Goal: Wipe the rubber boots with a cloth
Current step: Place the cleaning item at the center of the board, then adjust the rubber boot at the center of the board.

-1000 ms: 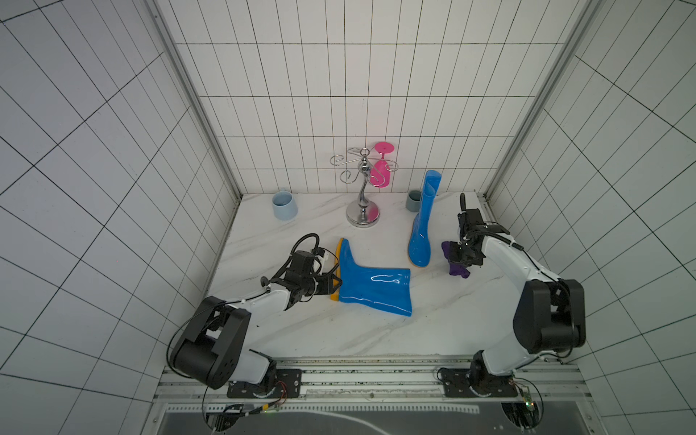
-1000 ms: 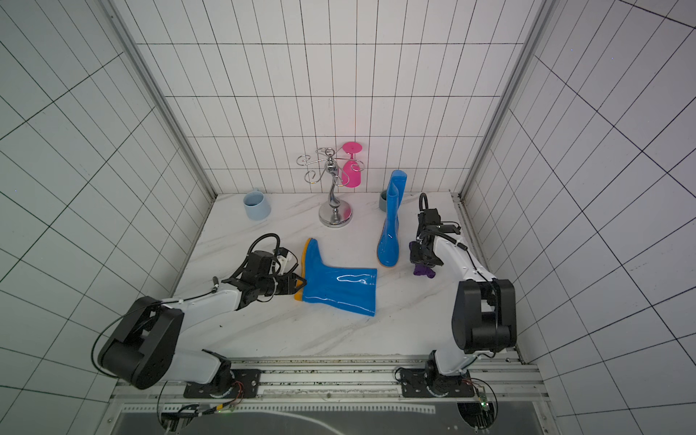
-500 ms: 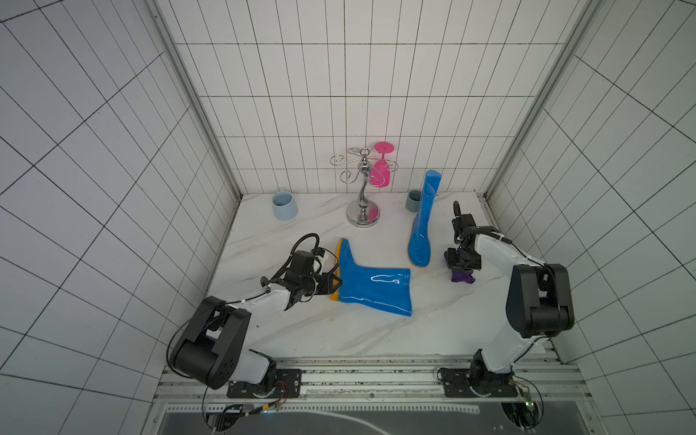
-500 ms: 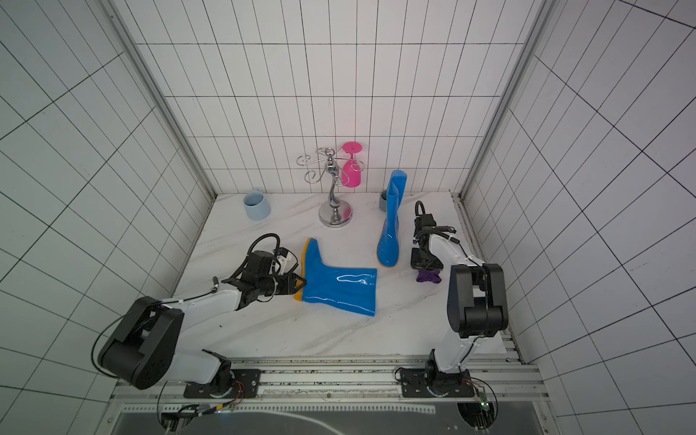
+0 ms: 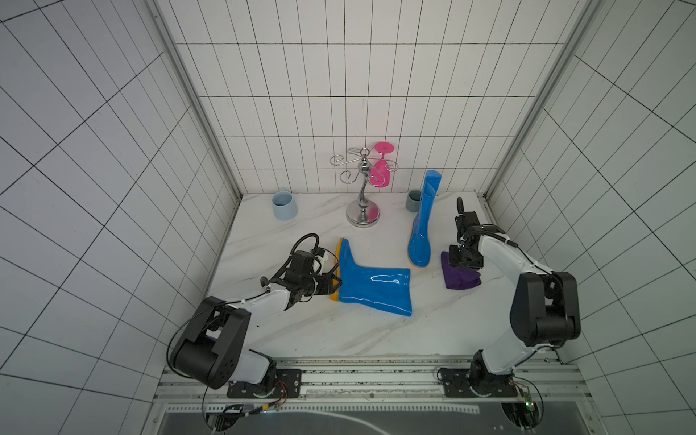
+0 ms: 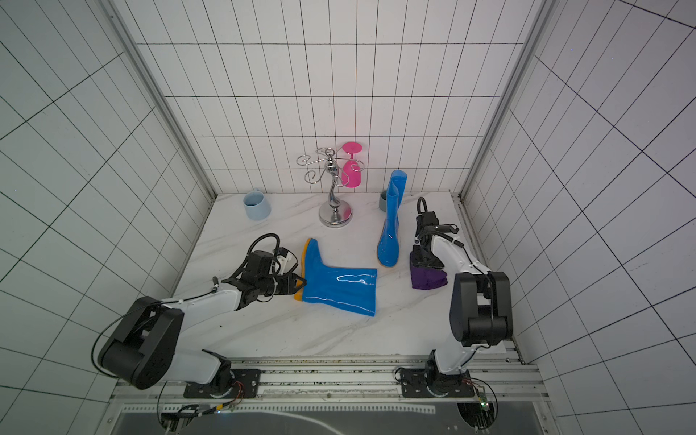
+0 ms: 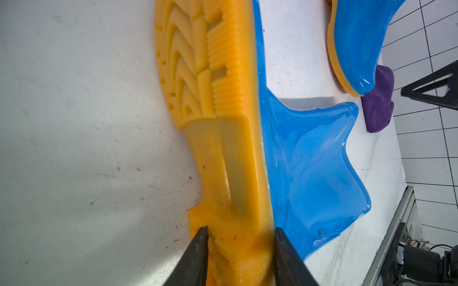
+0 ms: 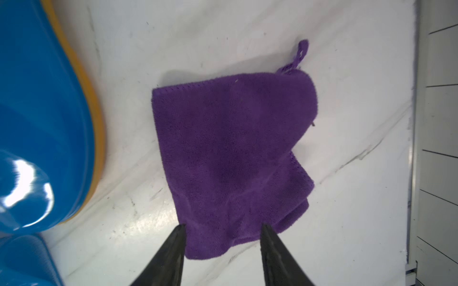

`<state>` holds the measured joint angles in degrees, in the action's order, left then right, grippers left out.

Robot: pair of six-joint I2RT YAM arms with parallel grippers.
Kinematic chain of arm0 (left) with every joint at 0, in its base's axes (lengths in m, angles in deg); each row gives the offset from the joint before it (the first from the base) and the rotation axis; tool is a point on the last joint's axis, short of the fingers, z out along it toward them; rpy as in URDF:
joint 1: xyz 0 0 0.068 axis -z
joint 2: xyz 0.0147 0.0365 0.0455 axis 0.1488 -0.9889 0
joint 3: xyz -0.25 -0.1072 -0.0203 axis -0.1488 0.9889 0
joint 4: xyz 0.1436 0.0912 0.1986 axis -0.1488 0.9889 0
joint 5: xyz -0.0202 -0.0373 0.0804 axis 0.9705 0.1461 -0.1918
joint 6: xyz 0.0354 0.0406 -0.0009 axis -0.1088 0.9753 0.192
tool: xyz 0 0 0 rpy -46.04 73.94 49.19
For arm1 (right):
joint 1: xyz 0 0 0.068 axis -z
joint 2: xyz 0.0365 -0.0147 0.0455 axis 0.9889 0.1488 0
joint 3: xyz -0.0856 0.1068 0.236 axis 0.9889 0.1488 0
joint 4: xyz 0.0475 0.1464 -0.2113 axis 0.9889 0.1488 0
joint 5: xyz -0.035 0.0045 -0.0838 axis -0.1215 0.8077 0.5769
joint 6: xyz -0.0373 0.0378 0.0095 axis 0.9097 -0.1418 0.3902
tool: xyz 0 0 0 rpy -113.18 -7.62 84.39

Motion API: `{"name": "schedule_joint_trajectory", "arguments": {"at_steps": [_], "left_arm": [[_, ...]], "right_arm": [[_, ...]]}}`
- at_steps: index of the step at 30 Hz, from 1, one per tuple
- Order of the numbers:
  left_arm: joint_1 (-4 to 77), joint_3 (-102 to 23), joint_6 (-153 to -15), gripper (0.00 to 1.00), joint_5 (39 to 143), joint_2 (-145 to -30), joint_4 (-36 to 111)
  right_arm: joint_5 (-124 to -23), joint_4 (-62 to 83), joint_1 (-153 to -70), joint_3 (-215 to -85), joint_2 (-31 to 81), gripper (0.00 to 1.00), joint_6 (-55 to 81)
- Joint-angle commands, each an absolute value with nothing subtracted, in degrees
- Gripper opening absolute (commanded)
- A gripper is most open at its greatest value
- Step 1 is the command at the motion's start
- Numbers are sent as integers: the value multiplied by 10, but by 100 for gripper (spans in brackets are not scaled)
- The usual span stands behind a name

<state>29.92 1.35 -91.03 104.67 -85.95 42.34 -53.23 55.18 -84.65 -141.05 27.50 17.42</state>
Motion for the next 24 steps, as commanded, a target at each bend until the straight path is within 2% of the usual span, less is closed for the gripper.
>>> {"name": "schedule_joint_trajectory", "arguments": {"at_steps": [1,7,10,14,19,24], "left_arm": [[297,23,-908,43,1006,-878,466],[303,-47,-888,48,908,-815,578],[349,-106,-871,54,823,-764,631],[526,-183,-809,59,645,-771,688],[746,-275,-715,60,479,-872,771],[863,-329,-676,60,354,-1009,833]], "right_arm": [[-554,562,-858,-1446,221,50,163],[-603,550,-863,-1420,149,50,163],[-618,535,-863,-1399,122,50,164],[-644,513,-862,-1379,106,50,167],[-681,488,-847,-1369,87,50,169],[-728,475,-822,-1372,65,50,165]]}}
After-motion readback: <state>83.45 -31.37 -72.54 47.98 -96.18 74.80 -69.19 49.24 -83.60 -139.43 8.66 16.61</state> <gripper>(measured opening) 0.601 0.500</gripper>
